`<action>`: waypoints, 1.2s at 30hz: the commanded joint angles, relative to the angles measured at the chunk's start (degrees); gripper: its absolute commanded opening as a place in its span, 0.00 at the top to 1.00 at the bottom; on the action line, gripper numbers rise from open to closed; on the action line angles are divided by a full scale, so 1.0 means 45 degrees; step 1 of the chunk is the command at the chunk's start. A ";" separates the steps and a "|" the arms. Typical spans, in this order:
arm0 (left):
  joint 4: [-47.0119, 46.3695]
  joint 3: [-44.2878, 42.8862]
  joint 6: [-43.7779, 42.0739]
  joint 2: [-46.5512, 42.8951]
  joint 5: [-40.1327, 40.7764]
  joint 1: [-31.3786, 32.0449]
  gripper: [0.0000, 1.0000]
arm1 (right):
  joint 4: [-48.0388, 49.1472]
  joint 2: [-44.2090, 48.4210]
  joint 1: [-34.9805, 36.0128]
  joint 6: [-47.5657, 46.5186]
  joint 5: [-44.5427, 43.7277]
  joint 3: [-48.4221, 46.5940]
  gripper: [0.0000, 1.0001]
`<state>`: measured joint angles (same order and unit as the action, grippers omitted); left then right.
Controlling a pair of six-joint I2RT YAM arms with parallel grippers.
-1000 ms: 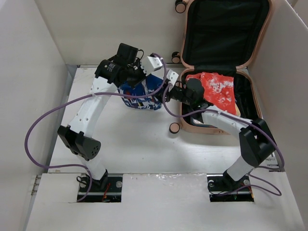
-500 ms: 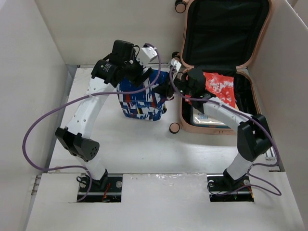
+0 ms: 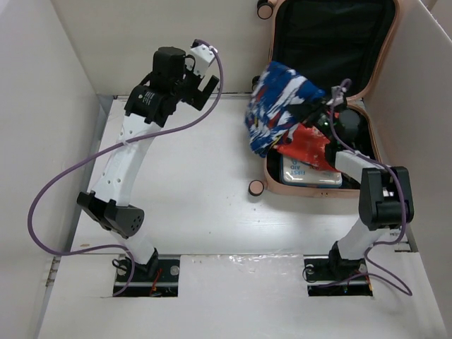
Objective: Pack the luggage
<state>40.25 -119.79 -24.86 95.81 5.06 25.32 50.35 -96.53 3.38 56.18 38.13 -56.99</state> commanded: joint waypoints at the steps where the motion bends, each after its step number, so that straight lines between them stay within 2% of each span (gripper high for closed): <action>1: -0.0565 0.0231 0.0330 -0.0568 0.0282 -0.0061 0.00 | 0.6130 0.1548 -0.1079 0.3565 -0.1553 0.0630 1.00; 5: -0.0565 0.0369 0.0330 -0.0686 0.0282 -0.0061 0.00 | 0.6703 0.2718 -0.2660 0.4312 -0.2689 0.3338 1.00; 10: -0.0681 0.0603 0.0330 -0.0686 0.0282 -0.0061 0.00 | 0.4792 0.4728 -0.3737 0.3514 -0.3550 0.5961 1.00; 15: -0.0683 0.0721 0.0330 -0.0686 0.0165 -0.0061 0.00 | 0.4244 0.6526 -0.4480 0.3997 -0.5595 0.8618 1.00; 16: -0.0683 0.0721 0.0330 -0.0686 0.0165 -0.0061 0.00 | 0.3835 0.6916 -0.4481 0.3999 -0.5873 0.9047 1.00; 17: -0.0683 0.0837 0.0330 -0.0686 0.0049 -0.0061 0.00 | 0.2110 0.7732 -0.4481 0.3883 -0.6050 0.9052 1.00; 19: -0.0683 0.0838 0.0446 -0.0686 0.0047 -0.0061 0.00 | 0.0226 0.8460 -0.4481 0.3882 -0.6635 0.9052 1.00; 21: -0.0683 0.0838 0.0447 -0.0686 0.0047 -0.0061 0.00 | -0.1419 0.9242 -0.4481 0.3765 -0.7104 0.9052 0.84; 22: -0.0683 0.0838 0.0447 -0.0686 -0.0069 -0.0061 0.00 | -0.1732 0.9438 -0.4597 0.3900 -0.7299 0.9052 0.60; 24: -0.0683 0.0838 0.0447 -0.0686 -0.0070 -0.0061 0.00 | -0.2898 0.9925 -0.4598 0.3728 -0.7438 0.8741 0.41; 25: -0.0683 0.0838 0.0447 -0.0686 -0.0205 -0.0061 0.00 | -0.3642 1.0102 -0.4598 0.3416 -0.7303 0.8410 0.23; 26: -0.0683 0.0838 0.0447 -0.0686 -0.0206 -0.0061 0.00 | -0.4674 1.0239 -0.4598 0.3065 -0.7166 0.7537 0.19; 27: -0.0683 0.0838 0.0447 -0.0686 -0.0206 -0.0061 0.00 | -0.6715 1.0376 -0.4598 0.2366 -0.7165 0.7084 0.16; 31: -0.0683 0.0838 0.0563 -0.0686 -0.0324 -0.0061 0.00 | -0.9693 1.1077 -0.4871 0.2356 -0.7301 0.6201 0.00; 33: -0.0565 0.0838 0.0564 -0.0686 -0.0440 -0.0061 0.00 | -1.1006 1.1527 -0.5008 0.2476 -0.7535 0.5677 0.00; 34: -0.0565 0.0838 0.0564 -0.0686 -0.0441 -0.0061 0.00 | -1.2521 1.1974 -0.5008 0.2263 -0.7671 0.5421 0.00; 36: -0.0565 0.0838 0.0564 -0.0686 -0.0441 -0.0061 0.00 | -1.4187 1.2426 -0.5008 0.1795 -0.7944 0.4543 0.00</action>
<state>39.00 -116.22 -23.42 95.59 3.81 25.32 1.50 -43.88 -18.68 67.44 5.76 -30.15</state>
